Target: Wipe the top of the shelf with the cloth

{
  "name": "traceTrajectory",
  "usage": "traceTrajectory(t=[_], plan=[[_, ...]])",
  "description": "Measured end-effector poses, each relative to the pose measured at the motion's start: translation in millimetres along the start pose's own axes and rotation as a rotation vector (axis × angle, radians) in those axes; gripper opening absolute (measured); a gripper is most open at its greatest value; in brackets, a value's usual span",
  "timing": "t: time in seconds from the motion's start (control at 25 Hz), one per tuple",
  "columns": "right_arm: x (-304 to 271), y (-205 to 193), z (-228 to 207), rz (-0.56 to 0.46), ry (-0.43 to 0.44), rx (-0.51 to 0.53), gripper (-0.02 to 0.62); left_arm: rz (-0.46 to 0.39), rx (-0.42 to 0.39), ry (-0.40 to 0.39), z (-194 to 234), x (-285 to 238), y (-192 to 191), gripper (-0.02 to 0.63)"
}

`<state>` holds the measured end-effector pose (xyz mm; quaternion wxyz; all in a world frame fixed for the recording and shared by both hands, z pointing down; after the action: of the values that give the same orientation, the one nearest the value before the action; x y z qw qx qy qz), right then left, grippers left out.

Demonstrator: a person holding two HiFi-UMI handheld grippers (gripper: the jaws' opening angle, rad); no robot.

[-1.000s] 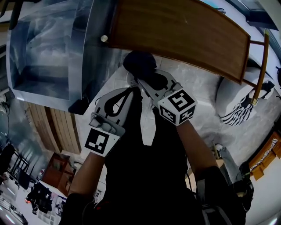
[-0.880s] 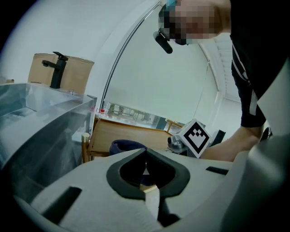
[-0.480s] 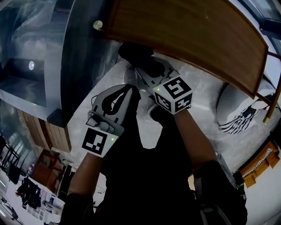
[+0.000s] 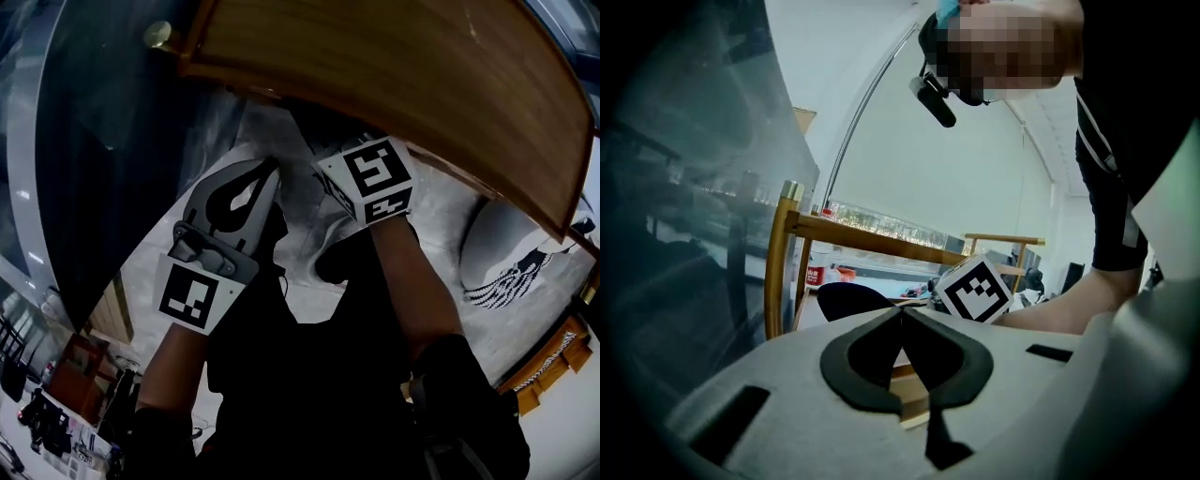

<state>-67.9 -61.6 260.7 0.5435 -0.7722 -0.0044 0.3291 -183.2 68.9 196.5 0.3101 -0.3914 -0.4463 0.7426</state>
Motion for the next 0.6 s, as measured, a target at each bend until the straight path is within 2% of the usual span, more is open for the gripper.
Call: traceTrajectory(t=[0.12, 0.32, 0.48, 0.6], plan=[[-6, 1, 4, -0.013, -0.034, 0.099, 0.095, -0.031, -0.004, 0.016, 10, -3, -9, 0.02], [-24, -2, 7, -0.02, -0.083, 0.327, 0.095, -0.097, -0.045, 0.021, 27, -2, -16, 0.02], [-45, -20, -13, -0.005, -0.102, 0.388, 0.095, -0.129, -0.071, 0.009, 36, -14, -32, 0.02], [-54, -17, -24, 0.0, -0.113, 0.426, 0.095, -0.134, -0.089, -0.004, 43, -24, -44, 0.02]])
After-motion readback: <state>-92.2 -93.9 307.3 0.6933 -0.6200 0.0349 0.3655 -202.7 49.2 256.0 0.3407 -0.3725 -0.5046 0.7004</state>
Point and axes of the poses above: the fingertips, and each gripper's own axes: x backward along the fingers, z to its left, y out of its top, the point moved 9 cm from there along x, backward along the fingers, and after that the axes turned 1 degree about x, right-handed, at the moved point
